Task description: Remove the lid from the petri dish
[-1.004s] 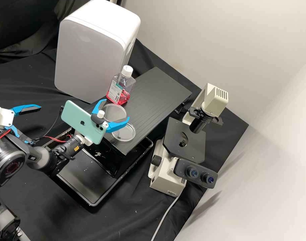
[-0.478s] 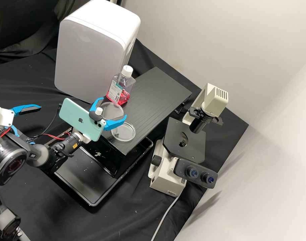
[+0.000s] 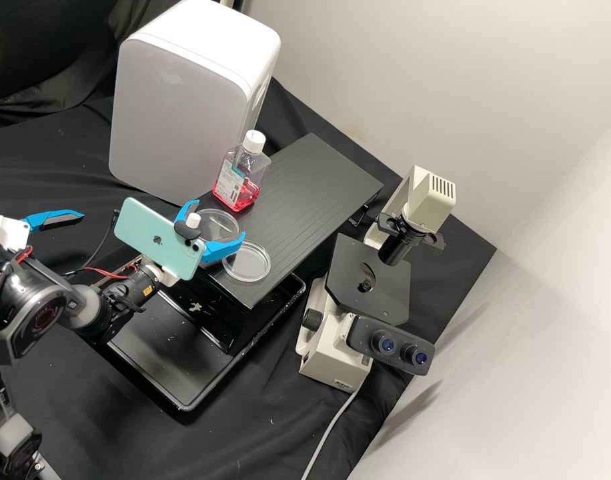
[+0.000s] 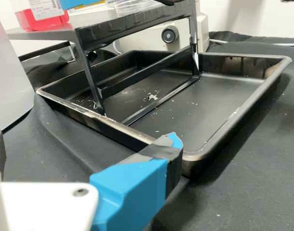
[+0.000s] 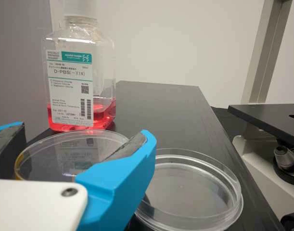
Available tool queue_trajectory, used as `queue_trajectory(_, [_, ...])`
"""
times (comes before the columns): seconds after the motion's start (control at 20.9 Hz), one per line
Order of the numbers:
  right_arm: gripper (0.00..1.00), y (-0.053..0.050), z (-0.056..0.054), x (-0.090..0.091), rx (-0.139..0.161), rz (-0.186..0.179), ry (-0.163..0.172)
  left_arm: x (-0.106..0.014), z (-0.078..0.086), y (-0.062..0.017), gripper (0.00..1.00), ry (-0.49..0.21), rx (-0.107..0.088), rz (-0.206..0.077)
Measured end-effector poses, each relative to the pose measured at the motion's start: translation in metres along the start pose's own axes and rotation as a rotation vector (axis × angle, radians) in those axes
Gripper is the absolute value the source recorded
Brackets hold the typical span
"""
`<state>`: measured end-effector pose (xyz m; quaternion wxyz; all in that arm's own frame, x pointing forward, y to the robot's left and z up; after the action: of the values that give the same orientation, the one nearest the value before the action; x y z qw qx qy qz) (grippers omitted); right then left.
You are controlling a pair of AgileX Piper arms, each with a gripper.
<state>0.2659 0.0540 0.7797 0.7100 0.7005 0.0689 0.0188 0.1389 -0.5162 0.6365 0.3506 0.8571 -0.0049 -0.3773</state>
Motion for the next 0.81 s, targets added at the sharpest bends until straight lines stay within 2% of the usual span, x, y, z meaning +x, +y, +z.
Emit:
queue_trajectory(0.48, [0.0,-0.0007,0.0009,0.0003,-0.006,0.0,-0.003,0.0001,-0.0011,-0.0005,1.0,0.012,-0.004,-0.002])
queue_trajectory(0.53, [1.0,-0.0007,0.0009,0.0003,-0.006,0.0,-0.003,0.0001,-0.0011,-0.0005,1.0,0.012,-0.004,-0.002])
queue_trajectory(0.81, [1.0,-0.0004,0.0006,0.0007,-0.012,0.001,-0.001,0.0001,-0.0011,-0.0005,1.0,0.012,-0.002,-0.002])
